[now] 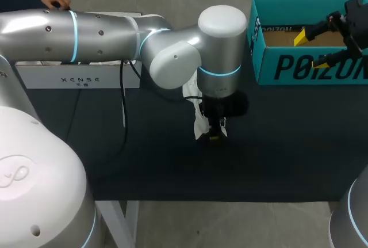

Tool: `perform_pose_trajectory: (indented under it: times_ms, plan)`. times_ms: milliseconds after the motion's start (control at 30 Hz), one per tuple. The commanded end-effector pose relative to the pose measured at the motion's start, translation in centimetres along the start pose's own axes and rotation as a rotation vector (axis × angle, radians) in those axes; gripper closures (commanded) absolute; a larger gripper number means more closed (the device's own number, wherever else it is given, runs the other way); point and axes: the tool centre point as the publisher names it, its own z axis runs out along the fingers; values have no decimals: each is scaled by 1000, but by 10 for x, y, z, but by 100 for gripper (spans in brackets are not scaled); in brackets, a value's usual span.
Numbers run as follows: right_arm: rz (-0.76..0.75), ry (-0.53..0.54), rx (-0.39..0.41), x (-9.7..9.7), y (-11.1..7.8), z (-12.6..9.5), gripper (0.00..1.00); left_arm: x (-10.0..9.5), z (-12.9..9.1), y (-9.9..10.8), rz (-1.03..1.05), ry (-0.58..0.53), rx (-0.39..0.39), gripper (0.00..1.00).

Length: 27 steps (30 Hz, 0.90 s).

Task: Take the shoe out of the shoebox, open the shoe tongue, remove and reinsert the insole, then place the shoe into the shoebox

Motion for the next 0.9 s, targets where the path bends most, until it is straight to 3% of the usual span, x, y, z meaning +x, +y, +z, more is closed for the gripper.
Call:
perform_pose_trajectory:
  times_ms: [33,133,433,900]
  plan:
    - [2,-4,1,0,0,1,0,9,-12,2,15,-3,14,100]
    - [2,-4,1,0,0,1,0,13,-20,4,16,7,39,100]
    - [2,-4,1,0,0,1,0,15,-48,22,2,38,13,100]
    - [2,-4,1,0,0,1,0,15,-48,22,2,38,13,100]
